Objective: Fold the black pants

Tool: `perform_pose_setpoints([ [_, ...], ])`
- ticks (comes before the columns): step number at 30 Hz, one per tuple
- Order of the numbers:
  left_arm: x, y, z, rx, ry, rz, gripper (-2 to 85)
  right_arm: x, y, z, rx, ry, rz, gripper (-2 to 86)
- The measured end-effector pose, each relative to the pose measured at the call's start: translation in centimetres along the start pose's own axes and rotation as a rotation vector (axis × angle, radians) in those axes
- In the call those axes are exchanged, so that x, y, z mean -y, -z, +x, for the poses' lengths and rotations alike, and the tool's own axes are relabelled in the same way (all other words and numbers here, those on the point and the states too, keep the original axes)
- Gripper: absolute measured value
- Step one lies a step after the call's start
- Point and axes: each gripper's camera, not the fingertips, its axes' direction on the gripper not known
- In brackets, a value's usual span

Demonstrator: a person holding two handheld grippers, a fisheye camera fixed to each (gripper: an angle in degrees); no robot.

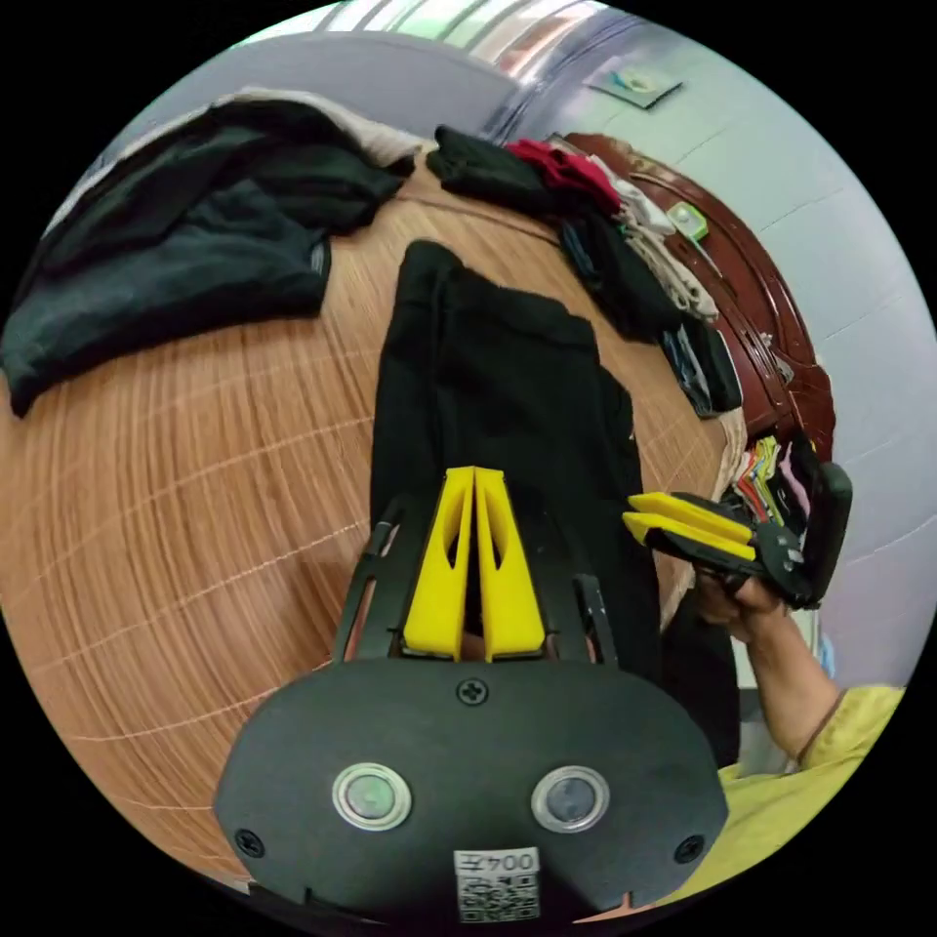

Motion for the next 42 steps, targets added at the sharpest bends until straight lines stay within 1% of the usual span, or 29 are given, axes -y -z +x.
perform_pose_setpoints([
  [1, -0.3, 0.9, 0.7, 0.010, -0.042, 0.042, 0.0, -0.3, 0.7, 0.2, 0.011, -0.017, 0.037, 7.5],
  [3, -0.1, 0.7, 1.1, -0.006, -0.072, 0.045, 0.0, -0.3, 0.6, 0.1, 0.026, -0.017, 0.046, 8.0],
  [5, 0.7, -0.8, 1.1, 0.009, -0.090, -0.024, 0.0, 0.1, -1.0, -0.5, -0.029, 0.018, -0.021, 8.2],
  [6, 1.3, -2.2, 0.9, 0.056, -0.089, -0.098, 0.0, 0.3, -2.4, -0.8, -0.093, 0.039, -0.085, 7.9],
  [7, 1.7, -3.3, 0.5, 0.061, -0.096, -0.138, 0.0, 0.2, -2.9, -1.0, -0.129, 0.074, -0.075, 7.7],
  [9, 2.3, -3.5, -0.5, 0.032, -0.068, -0.108, 0.0, 0.5, -3.0, -0.7, -0.143, 0.094, -0.070, 7.5],
  [14, 4.7, -4.0, -2.1, 0.026, -0.025, -0.108, 0.1, 2.5, -3.6, 1.7, -0.089, 0.081, -0.089, 7.5],
  [15, 5.1, -3.8, -2.5, 0.014, 0.004, -0.132, 0.1, 2.8, -3.2, 2.9, -0.030, 0.040, -0.105, 7.1],
  [17, 4.9, -2.2, -2.5, 0.005, 0.014, -0.121, 0.1, 2.3, -1.6, 4.6, 0.061, -0.039, -0.094, 6.9],
  [19, 2.4, 1.6, -1.8, -0.047, -0.036, -0.041, 0.2, -0.9, 2.2, 5.6, 0.174, -0.050, 0.000, 7.3],
  [20, 1.3, 2.6, -1.6, -0.065, -0.049, -0.022, 0.2, -2.2, 3.1, 5.7, 0.204, -0.051, 0.016, 7.4],
  [22, -5.2, 6.5, -1.2, -0.118, -0.081, 0.047, 0.2, -8.5, 6.1, 5.6, 0.310, -0.077, 0.078, 7.7],
  [23, -7.2, 7.4, -1.2, -0.124, -0.079, 0.060, 0.2, -10.3, 6.7, 5.4, 0.329, -0.089, 0.093, 7.7],
  [24, -11.5, 8.7, -1.2, -0.139, -0.060, 0.075, 0.2, -13.9, 7.4, 4.9, 0.354, -0.109, 0.113, 7.7],
  [25, -15.8, 9.5, -1.2, -0.162, -0.037, 0.077, 0.2, -17.4, 7.9, 4.1, 0.361, -0.117, 0.127, 7.8],
  [26, -17.9, 9.8, -1.2, -0.171, -0.023, 0.076, 0.2, -18.9, 8.0, 3.7, 0.358, -0.120, 0.129, 7.9],
  [28, -25.6, 10.0, -1.6, -0.181, 0.067, 0.061, 0.2, -23.7, 7.7, 2.1, 0.344, -0.119, 0.112, 8.2],
  [29, -27.1, 9.9, -1.7, -0.185, 0.086, 0.049, 0.2, -24.5, 7.5, 1.9, 0.347, -0.119, 0.106, 8.2],
  [31, -31.4, 10.0, -1.8, -0.113, 0.119, 0.022, 0.2, -26.5, 7.4, 1.5, 0.327, -0.107, 0.127, 8.0],
  [33, -33.5, 10.4, -1.8, -0.039, 0.113, 0.039, 0.2, -27.3, 7.5, 1.2, 0.264, -0.078, 0.159, 7.9],
  [34, -34.6, 10.7, -2.2, -0.029, 0.143, 0.057, 0.3, -27.6, 7.6, 1.2, 0.269, -0.061, 0.167, 7.9],
  [37, -35.9, 11.9, -2.9, -0.086, 0.218, 0.138, 0.2, -28.2, 7.6, 1.1, 0.295, -0.030, 0.181, 7.7],
  [39, -36.5, 12.0, -3.0, -0.074, 0.242, 0.144, 0.2, -28.4, 7.2, 1.1, 0.283, -0.025, 0.170, 6.3],
  [42, -37.8, 11.4, -3.1, -0.061, 0.288, 0.127, 0.2, -28.6, 6.6, 1.2, 0.297, -0.040, 0.148, 2.0],
])
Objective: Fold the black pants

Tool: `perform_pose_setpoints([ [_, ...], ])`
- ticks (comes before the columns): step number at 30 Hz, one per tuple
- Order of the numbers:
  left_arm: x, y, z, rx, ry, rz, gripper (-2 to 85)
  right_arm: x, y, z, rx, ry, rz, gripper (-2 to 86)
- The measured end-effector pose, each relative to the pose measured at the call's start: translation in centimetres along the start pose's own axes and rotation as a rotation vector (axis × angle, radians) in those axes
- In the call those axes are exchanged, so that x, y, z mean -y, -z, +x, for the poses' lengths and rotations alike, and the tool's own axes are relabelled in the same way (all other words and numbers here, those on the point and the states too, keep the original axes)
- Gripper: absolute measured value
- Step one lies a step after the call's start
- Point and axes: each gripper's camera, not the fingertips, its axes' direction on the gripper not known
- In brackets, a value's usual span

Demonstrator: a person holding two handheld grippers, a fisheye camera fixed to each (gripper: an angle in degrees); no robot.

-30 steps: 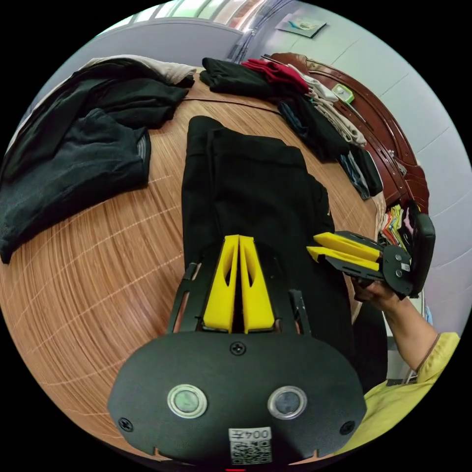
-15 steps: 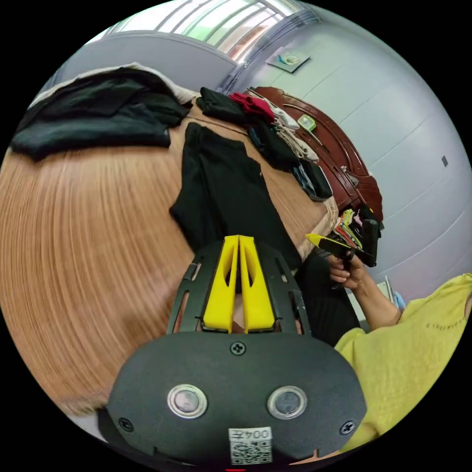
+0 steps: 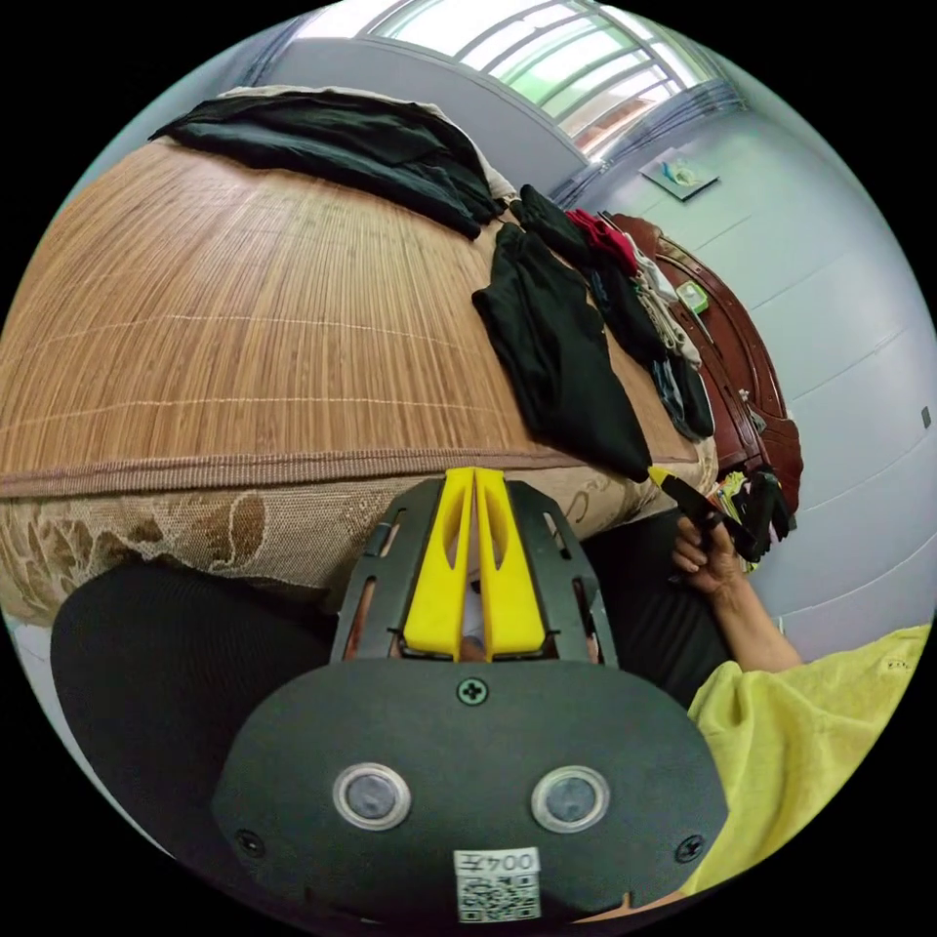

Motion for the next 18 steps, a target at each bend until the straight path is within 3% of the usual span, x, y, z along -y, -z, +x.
perform_pose_setpoints([
  [9, -2.2, 0.3, 1.0, 0.030, 0.017, -0.003, 0.3, -1.9, 1.5, 1.1, -0.020, -0.036, 0.004, 0.3],
  [18, -3.3, 0.3, 3.7, -0.067, -0.080, -0.008, 0.6, -2.5, 2.5, 2.5, 0.149, -0.131, 0.088, 7.9],
])
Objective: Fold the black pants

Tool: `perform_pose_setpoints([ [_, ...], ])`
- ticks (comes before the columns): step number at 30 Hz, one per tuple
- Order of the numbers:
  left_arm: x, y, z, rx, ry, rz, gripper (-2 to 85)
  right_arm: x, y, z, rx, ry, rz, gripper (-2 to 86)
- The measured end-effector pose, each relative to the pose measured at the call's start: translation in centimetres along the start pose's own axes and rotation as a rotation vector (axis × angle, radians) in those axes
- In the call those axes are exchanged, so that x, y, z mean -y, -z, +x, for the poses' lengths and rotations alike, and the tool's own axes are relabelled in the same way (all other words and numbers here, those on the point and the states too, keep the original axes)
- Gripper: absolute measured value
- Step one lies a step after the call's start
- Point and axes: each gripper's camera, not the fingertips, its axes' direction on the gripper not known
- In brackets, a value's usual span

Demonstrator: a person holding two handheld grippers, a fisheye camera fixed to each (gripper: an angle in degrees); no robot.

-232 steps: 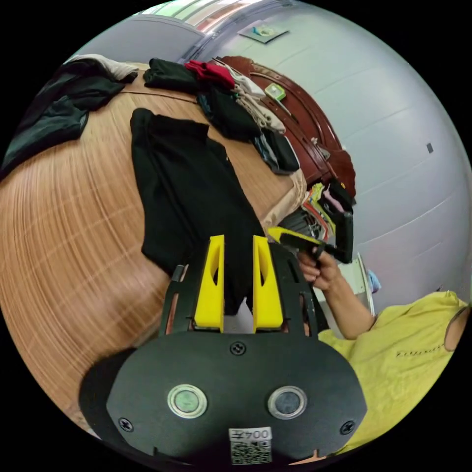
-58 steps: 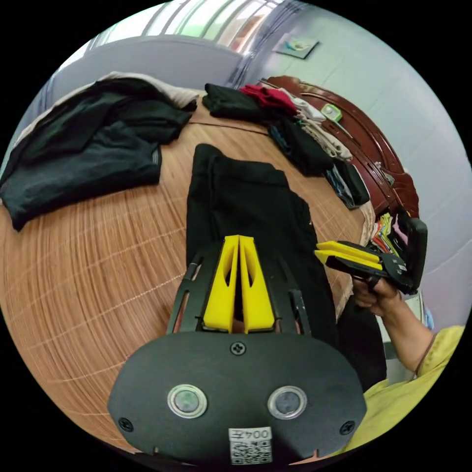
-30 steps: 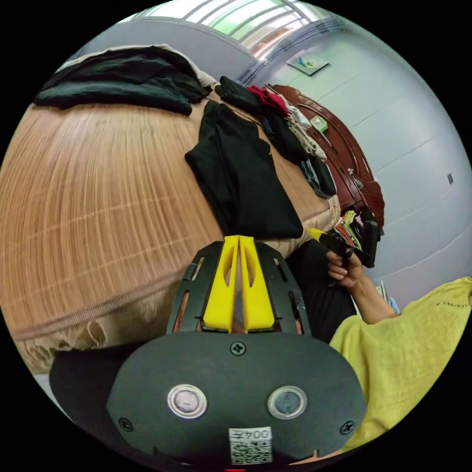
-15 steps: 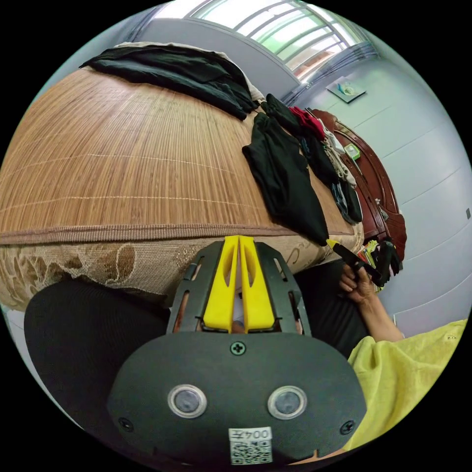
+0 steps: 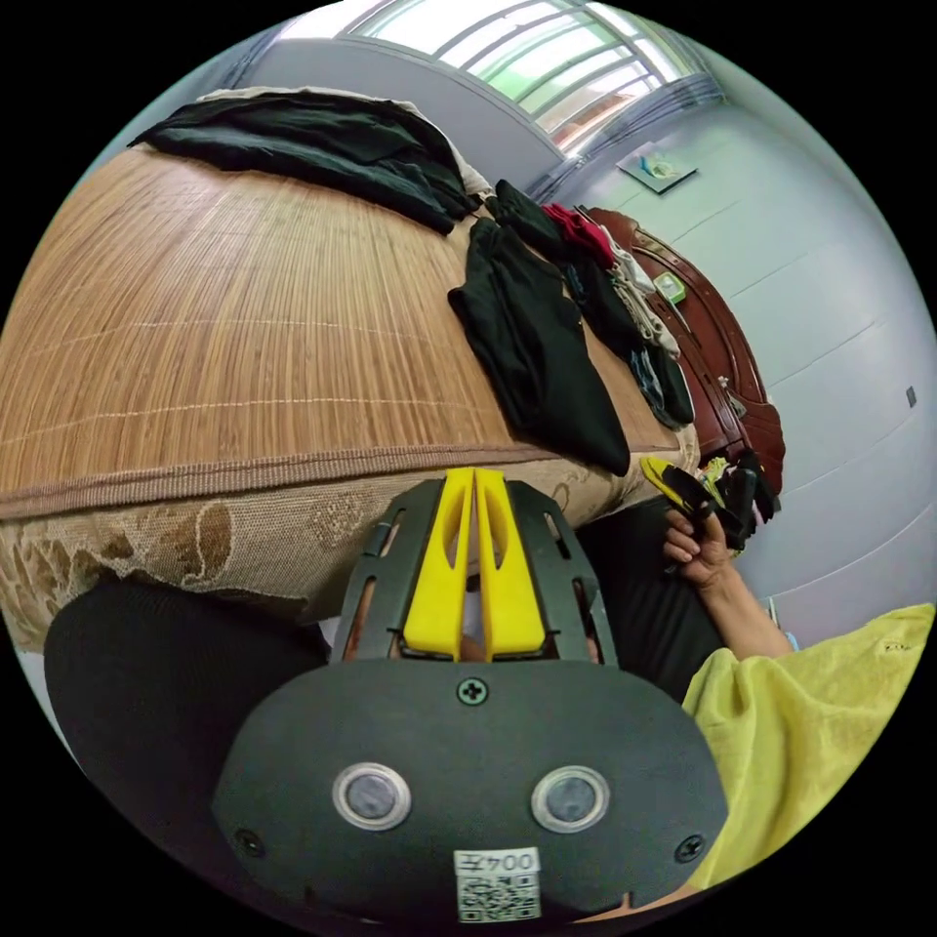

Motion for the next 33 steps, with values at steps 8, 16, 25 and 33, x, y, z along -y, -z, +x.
perform_pose_setpoints([
  [8, 3.2, -1.4, 6.1, 0.032, -0.267, -0.007, 4.3, 1.5, -2.1, -2.3, -0.124, 0.019, -0.021, 8.5],
  [16, 4.9, -5.2, 12.1, 0.076, -0.448, -0.058, 6.0, 6.2, -4.2, -9.0, -0.176, 0.134, -0.079, 7.8],
  [25, 1.2, -7.5, 20.0, 0.516, -0.710, 0.041, 3.1, 13.8, -12.8, -15.6, -0.138, 0.139, -0.326, 9.9],
  [33, 1.8, -9.0, 19.8, 0.544, -0.715, 0.036, 2.3, 14.7, -16.6, -16.9, -0.233, 0.145, -0.405, 1.0],
])
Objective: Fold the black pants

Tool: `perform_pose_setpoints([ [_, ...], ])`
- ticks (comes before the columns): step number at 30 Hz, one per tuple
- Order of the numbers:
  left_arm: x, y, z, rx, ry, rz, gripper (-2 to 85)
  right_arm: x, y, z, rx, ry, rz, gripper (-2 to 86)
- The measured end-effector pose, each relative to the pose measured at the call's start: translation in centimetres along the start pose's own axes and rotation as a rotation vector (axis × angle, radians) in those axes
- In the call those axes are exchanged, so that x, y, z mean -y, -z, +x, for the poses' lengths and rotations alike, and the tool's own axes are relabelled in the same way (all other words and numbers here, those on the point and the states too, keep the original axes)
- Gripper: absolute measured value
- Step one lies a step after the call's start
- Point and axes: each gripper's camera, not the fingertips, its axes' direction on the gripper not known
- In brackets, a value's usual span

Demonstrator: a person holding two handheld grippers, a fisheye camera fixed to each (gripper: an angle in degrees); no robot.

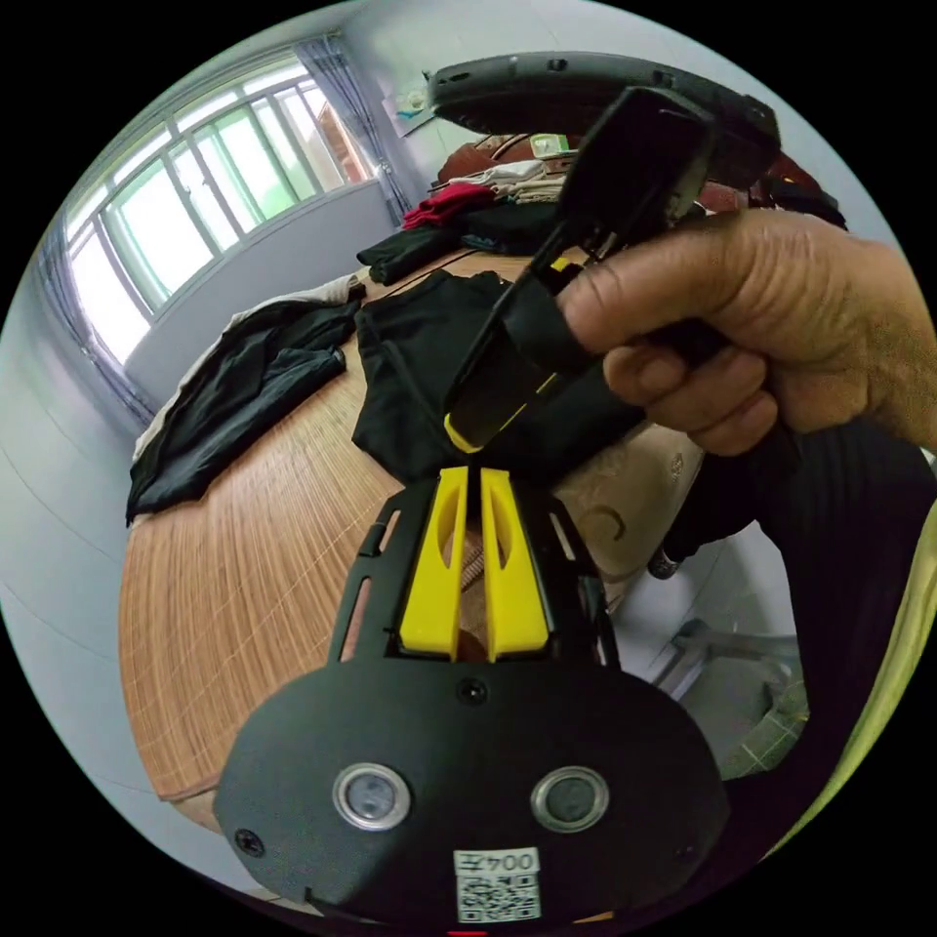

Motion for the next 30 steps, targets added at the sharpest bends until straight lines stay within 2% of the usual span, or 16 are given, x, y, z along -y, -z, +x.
perform_pose_setpoints([
  [2, -0.3, -0.4, -1.5, -0.061, 0.043, 0.015, 2.1, -0.2, 0.3, 1.0, 0.052, -0.034, 0.021, 0.1],
  [5, -1.3, -1.3, -5.7, -0.271, 0.169, 0.063, 1.7, -0.7, 0.7, 3.0, 0.181, -0.071, 0.062, -0.5],
  [7, -2.0, -3.4, -10.2, -0.528, 0.284, 0.097, 1.6, -1.0, 0.8, 4.4, 0.261, -0.095, 0.083, -0.7],
  [10, -2.9, -7.9, -15.6, -0.783, 0.469, 0.100, 1.9, -1.4, 1.0, 4.8, 0.286, -0.082, 0.108, -0.8],
  [12, -3.2, -10.5, -17.8, -0.887, 0.541, 0.099, 2.7, -1.5, 1.0, 4.7, 0.282, -0.071, 0.111, -0.8],
  [18, -0.2, -16.7, -18.4, -0.942, 0.442, -0.103, 6.7, -1.8, 0.9, 4.6, 0.274, -0.051, 0.113, -0.7],
  [27, 1.6, -22.7, -19.5, -0.995, 0.474, -0.165, 4.0, -3.1, 0.8, 3.8, 0.255, -0.017, 0.116, 0.8],
  [30, 1.3, -24.5, -20.1, -0.995, 0.487, -0.204, 2.6, -5.2, 2.8, 4.5, 0.216, 0.003, 0.182, 5.0],
])
